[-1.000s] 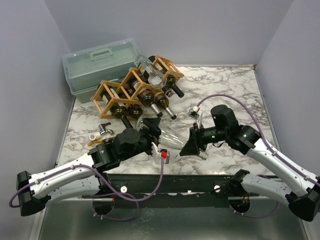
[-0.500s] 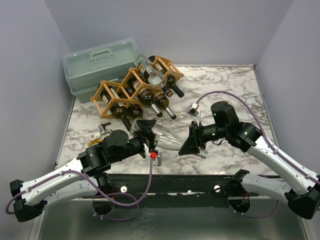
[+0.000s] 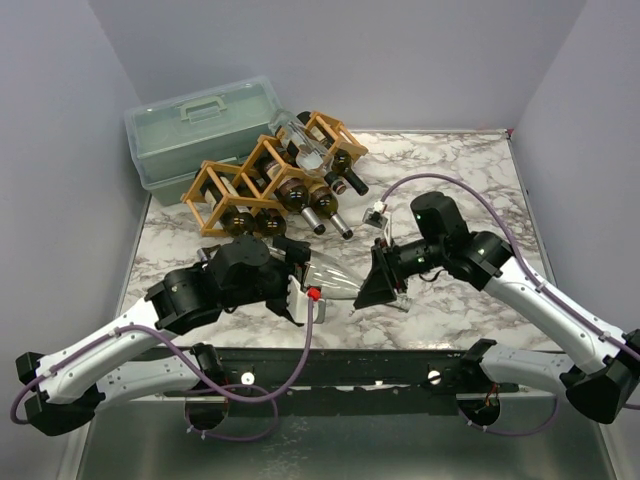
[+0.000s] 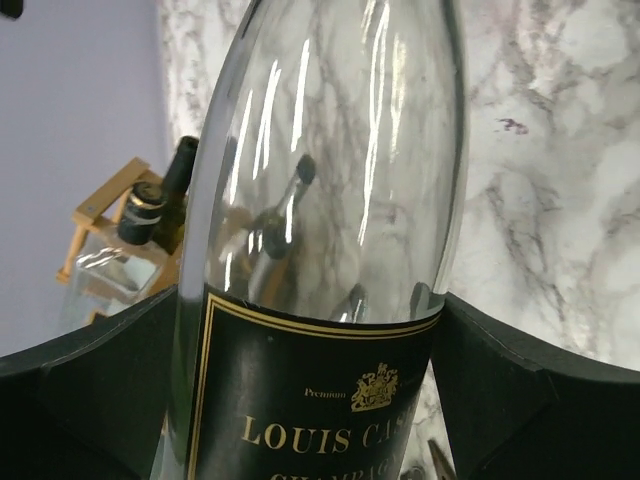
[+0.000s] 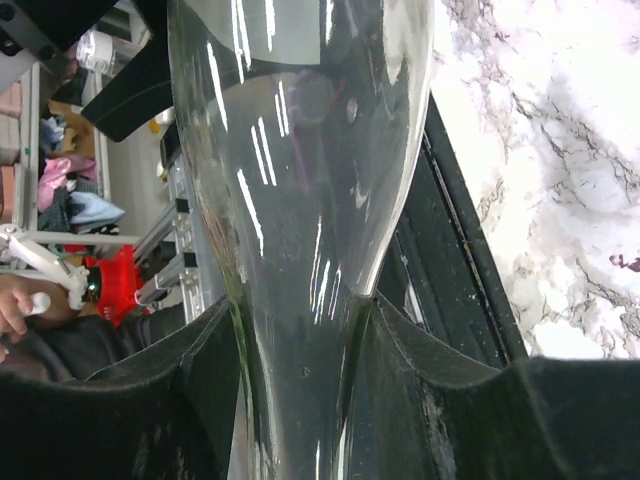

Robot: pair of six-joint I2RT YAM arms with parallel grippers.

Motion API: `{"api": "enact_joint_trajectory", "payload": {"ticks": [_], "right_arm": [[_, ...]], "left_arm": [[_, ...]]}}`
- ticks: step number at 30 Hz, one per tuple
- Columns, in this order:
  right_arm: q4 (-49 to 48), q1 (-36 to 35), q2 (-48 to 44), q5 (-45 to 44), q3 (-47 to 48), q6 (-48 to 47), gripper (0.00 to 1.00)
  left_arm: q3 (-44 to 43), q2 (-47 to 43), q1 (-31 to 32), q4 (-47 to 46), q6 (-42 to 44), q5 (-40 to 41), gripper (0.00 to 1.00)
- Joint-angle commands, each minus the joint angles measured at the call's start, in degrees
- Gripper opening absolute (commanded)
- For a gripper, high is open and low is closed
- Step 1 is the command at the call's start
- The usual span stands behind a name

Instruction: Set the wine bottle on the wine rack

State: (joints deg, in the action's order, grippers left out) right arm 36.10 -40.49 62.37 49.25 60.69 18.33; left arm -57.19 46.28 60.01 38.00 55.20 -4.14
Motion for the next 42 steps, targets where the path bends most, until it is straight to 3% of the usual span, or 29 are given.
{"api": "enact_joint_trajectory", "payload": {"ticks": [1,10,16,24,28,32,38,42], "right_arm": [[-4.46,0.32,1.62,-0.92,1.05,-2.68,0.01],[-8.7,0.35,1.01,-0.93,-2.86,-0.96,0.01],[-10.16,0.35,-0.19,-1.69,-5.5,0.81,0.01],[-11.07,0.32,-4.84,-3.13,-6.7,3.34,0.01],[-11.69,0.34,-6.86,-4.26,-5.32,4.87,0.01],[-13.77,0.33,-8.16,-6.17,-3.43,6.87,0.0],[-18.78,0.32,-5.81,-9.72,1.25,8.9,0.0],[-23.79,0.32,-1.01,-11.04,4.61,9.97,0.01]], "left_arm": [[-6.26,2.19,1.43,-2.08,-3.88,-15.49,0.96],[-4.1,7.73,1.43,-1.3,-4.81,-16.91,0.99],[-4.2,6.79,1.38,-3.01,-4.95,-15.37,0.99],[-4.18,0.31,1.43,-14.96,-12.04,-11.63,0.99],[-5.03,-0.61,1.43,-22.57,-16.21,-4.08,0.99],[-6.44,0.22,1.43,-30.65,-21.64,11.11,0.99],[-12.02,2.56,1.42,-33.05,-27.22,28.5,0.99],[-12.93,1.92,1.34,-34.05,-28.66,33.59,0.99]]}}
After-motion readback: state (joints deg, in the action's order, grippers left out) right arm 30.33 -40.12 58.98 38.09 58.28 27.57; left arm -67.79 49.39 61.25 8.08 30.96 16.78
